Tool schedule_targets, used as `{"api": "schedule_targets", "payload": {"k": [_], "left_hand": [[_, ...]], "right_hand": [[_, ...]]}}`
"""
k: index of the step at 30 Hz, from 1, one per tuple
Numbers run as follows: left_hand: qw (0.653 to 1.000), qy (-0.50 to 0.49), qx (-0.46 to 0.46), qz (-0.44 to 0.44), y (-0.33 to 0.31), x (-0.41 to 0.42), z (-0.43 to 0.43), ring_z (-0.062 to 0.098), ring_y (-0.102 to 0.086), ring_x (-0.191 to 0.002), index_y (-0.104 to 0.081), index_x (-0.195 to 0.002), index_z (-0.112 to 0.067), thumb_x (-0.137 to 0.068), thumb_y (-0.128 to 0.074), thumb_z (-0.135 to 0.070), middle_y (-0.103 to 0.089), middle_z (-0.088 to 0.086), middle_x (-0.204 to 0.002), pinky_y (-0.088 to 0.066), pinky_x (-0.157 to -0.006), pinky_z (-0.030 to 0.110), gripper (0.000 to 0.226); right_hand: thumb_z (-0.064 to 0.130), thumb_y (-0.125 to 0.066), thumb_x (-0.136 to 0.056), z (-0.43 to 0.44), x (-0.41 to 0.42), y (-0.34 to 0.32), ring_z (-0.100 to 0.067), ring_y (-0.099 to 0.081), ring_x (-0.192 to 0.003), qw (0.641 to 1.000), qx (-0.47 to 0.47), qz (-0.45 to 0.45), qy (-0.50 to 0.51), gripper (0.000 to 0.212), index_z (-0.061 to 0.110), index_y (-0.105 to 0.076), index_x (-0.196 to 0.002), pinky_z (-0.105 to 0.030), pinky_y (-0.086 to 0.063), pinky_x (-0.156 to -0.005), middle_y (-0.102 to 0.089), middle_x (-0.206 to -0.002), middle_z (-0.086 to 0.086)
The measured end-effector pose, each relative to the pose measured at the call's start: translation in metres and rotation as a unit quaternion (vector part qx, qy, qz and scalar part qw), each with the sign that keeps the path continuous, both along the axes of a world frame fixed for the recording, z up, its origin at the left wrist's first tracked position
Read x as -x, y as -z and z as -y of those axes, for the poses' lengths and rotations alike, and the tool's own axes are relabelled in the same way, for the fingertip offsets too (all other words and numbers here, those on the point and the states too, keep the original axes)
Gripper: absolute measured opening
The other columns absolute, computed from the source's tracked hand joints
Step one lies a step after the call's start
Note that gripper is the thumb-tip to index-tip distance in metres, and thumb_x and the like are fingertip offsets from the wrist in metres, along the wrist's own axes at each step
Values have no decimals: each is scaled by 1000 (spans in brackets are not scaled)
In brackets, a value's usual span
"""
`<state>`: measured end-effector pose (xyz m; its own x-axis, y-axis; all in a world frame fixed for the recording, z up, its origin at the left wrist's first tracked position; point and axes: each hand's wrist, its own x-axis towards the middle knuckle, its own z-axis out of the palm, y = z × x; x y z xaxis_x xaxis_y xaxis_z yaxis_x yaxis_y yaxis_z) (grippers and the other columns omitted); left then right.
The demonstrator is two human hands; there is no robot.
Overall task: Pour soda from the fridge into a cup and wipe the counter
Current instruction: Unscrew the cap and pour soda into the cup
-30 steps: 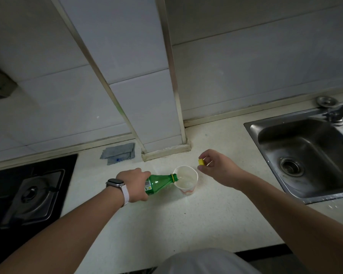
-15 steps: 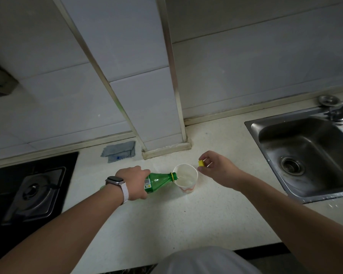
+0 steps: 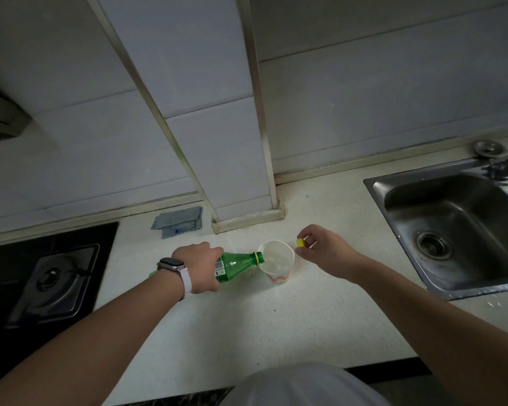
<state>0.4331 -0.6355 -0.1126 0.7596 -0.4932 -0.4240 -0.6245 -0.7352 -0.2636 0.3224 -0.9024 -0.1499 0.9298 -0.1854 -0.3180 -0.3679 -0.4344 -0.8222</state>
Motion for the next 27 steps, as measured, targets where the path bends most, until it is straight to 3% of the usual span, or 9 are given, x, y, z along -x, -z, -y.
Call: {"api": "schedule_targets", "payload": {"k": [4, 13, 24, 27], "left_hand": [[1000, -2, 4, 0, -1, 1, 1, 19, -53, -78, -50, -122, -30, -73, -66, -50, -52, -2, -100, -38, -58, 28, 55], [998, -26, 53, -6, -1, 4, -1, 17, -52, -76, -48, -123, -33, -72, -66, -50, -48, -6, -94, -33, -53, 25, 56], [980, -76, 179, -31, 6, 9, -6, 17, -58, -81, -49, -123, -37, -69, -68, -52, -52, -7, -95, -49, -63, 28, 60], [972, -87, 216, -38, 9, 12, -11, 17, -58, -81, -49, -124, -39, -68, -68, -54, -53, -8, -94, -51, -67, 29, 62]], "right_hand": [[30, -68, -91, 0, 2, 0, -14, -61, -85, 1000, 4, -4, 2, 23, 26, -57, -111, -22, -46, -63, -60, -100, 5], [29, -69, -90, 0, 5, -2, -29, -65, -91, 1000, 11, -12, 3, 23, 27, -59, -110, -36, -57, -71, -61, -101, 4], [33, -67, -91, -13, 3, -12, -16, -63, -91, 1000, 12, 0, 0, 24, 28, -58, -113, -33, -56, -81, -63, -102, 4], [36, -66, -91, -21, 1, -18, -14, -61, -87, 1000, 11, 25, -2, 23, 26, -60, -111, -27, -52, -74, -63, -97, 4]]}}
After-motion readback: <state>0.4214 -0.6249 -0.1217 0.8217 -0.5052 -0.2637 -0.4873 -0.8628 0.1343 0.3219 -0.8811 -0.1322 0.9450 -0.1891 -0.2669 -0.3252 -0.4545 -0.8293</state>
